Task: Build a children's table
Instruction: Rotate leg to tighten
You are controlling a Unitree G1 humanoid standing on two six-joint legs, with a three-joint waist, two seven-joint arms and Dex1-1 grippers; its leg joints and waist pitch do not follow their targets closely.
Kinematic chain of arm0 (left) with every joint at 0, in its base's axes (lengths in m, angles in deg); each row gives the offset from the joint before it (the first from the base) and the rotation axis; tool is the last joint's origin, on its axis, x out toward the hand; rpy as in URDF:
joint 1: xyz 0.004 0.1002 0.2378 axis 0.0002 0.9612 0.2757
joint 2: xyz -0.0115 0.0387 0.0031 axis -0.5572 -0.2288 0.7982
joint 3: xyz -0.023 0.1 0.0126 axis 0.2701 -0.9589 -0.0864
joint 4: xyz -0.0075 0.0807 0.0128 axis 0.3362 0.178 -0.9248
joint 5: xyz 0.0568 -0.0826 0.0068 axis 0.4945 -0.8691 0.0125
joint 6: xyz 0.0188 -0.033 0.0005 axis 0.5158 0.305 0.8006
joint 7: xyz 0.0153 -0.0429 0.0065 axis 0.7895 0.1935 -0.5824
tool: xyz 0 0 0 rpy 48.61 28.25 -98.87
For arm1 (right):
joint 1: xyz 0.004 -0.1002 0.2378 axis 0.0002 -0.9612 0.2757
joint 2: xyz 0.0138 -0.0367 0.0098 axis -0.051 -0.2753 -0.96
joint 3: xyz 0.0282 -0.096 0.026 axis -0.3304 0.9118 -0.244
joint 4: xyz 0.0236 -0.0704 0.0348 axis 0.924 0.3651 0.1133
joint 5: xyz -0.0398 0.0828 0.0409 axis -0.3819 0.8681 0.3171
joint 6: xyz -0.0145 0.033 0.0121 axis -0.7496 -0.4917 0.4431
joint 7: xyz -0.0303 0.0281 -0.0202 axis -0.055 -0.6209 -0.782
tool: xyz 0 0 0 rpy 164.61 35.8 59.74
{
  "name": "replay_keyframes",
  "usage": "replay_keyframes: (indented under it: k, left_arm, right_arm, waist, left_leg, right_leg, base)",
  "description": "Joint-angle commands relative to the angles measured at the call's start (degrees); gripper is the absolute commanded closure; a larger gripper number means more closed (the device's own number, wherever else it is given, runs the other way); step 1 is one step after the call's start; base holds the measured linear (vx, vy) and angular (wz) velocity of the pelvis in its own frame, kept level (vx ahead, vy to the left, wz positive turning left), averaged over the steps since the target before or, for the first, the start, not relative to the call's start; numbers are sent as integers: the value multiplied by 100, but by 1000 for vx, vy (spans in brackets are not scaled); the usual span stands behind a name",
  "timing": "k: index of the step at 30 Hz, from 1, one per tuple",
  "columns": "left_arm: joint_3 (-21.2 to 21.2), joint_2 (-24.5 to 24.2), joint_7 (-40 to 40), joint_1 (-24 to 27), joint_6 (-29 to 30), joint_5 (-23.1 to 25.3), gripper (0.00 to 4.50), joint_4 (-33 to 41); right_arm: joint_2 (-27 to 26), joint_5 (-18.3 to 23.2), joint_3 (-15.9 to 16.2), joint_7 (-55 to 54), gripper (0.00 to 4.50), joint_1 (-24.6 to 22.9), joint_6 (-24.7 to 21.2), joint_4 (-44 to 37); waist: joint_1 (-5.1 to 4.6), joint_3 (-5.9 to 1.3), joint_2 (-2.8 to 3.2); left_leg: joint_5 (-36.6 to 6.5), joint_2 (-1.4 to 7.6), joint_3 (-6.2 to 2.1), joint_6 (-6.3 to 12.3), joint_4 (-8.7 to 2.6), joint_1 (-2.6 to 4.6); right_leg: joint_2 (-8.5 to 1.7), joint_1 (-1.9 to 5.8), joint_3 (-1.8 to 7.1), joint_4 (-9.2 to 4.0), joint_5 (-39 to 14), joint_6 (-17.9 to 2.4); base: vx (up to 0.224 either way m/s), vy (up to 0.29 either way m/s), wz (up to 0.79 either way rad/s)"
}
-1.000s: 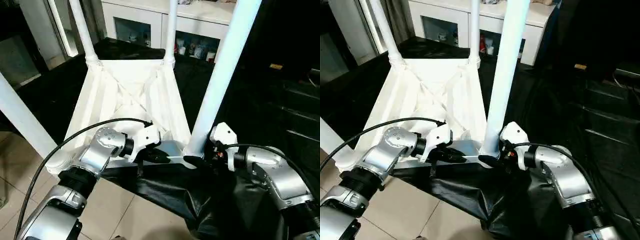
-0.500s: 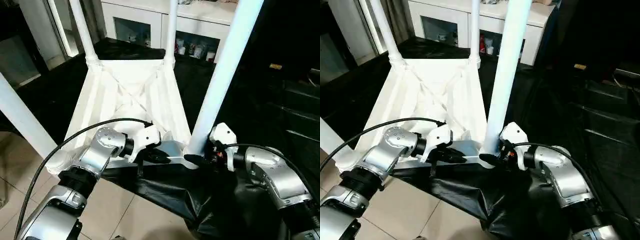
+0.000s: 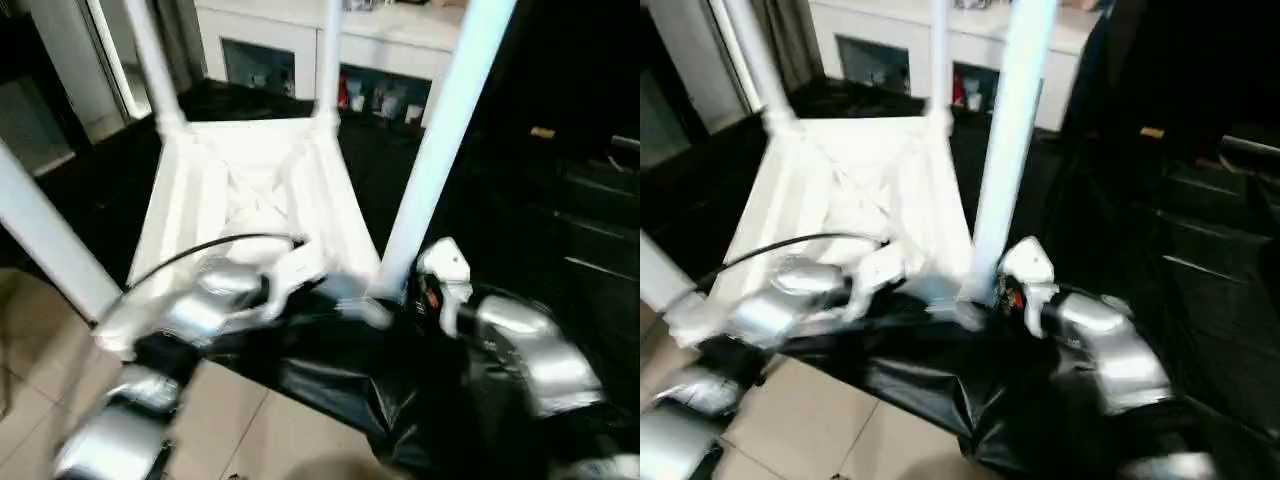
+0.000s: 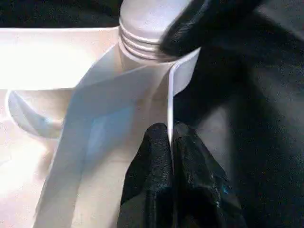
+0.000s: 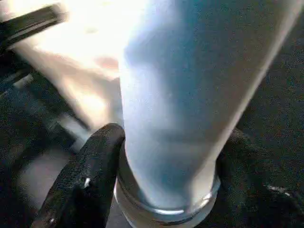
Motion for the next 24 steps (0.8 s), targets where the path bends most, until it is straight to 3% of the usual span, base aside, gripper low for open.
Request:
replay_keyframes:
  k: [1,4,6,11,12,14,17,18,19,24]
  left_arm:
    - [259,342,-1033,-183,42,-3,450,-469]
    - [244,555,-1426,-312,157,81,450,-659]
    - [248,911,-1961,-543,257,141,450,-957]
    - [138,1049,-2139,-689,101,329,450,-1217]
    - [137,1053,-2141,-694,90,336,450,-1226]
    - [75,990,-1912,-672,-55,355,450,-1211]
    - [22,841,-1557,-574,-191,313,450,-1076]
    - [36,757,-1307,-508,-238,262,450,-987]
    - [22,678,-1143,-465,-303,245,450,-927]
    - [15,379,-333,-281,-498,23,450,-620]
  right_arm:
    - [-406,-155,-116,-950,189,-81,-230,201]
    - [-742,-269,-156,-1541,189,-87,-303,199]
    - [-1127,-617,75,-2143,189,-31,-257,277]
    - [-1347,-704,194,-2249,189,29,-172,300]
    - [-1348,-716,202,-2254,154,31,-165,300]
    - [-1322,-571,68,-2115,134,48,-71,247]
    - [-1097,-339,-4,-1629,116,66,-72,40]
    - [-845,-275,21,-1292,95,94,-174,-102]
    - [-652,-184,56,-969,95,99,-297,-225]
    - [237,-54,221,173,74,28,-493,-689]
  waist:
    - [-21,-322,-52]
    - [0,-330,-48]
    - [-12,-328,-20]
    - [-4,-348,-5]
    - [-3,-347,-10]
    - [1,-348,-14]
    - [-4,-343,-20]
    - [-27,-326,-30]
    - [-33,-333,-31]
    - [-26,-342,-45]
  left_leg:
    - [-1329,46,22,49,-397,60]
    - [-1326,52,6,25,-415,63]
    - [-1349,42,-6,-26,-429,55]
    - [-1322,34,-10,61,-426,40]
    - [-1304,34,-6,84,-422,33]
    - [-1270,31,-9,126,-422,20]
    - [-1377,38,-20,188,-434,10]
    - [-1429,37,-30,197,-455,-17]
    - [-1437,46,-28,235,-439,0]
    - [-1213,56,-11,318,-415,-19]
  right_leg:
    - [-253,228,184,-520,-1792,-1050]
    - [-254,238,178,-528,-1846,-958]
    - [-245,234,171,-534,-1838,-893]
    - [-248,262,180,-525,-1544,-916]
    - [-247,264,179,-523,-1482,-928]
    - [-256,277,177,-526,-1468,-930]
    - [-260,287,164,-530,-1584,-903]
    - [-256,297,152,-543,-1748,-852]
    - [-259,294,158,-559,-1844,-839]
    - [-272,310,172,-535,-1626,-954]
  base:
    - [0,0,0]
    - [0,0,0]
    - [0,0,0]
    - [0,0,0]
    - [0,0,0]
    - [0,0,0]
    - [0,0,0]
    - [0,0,0]
    - [0,0,0]
    - [0,0,0]
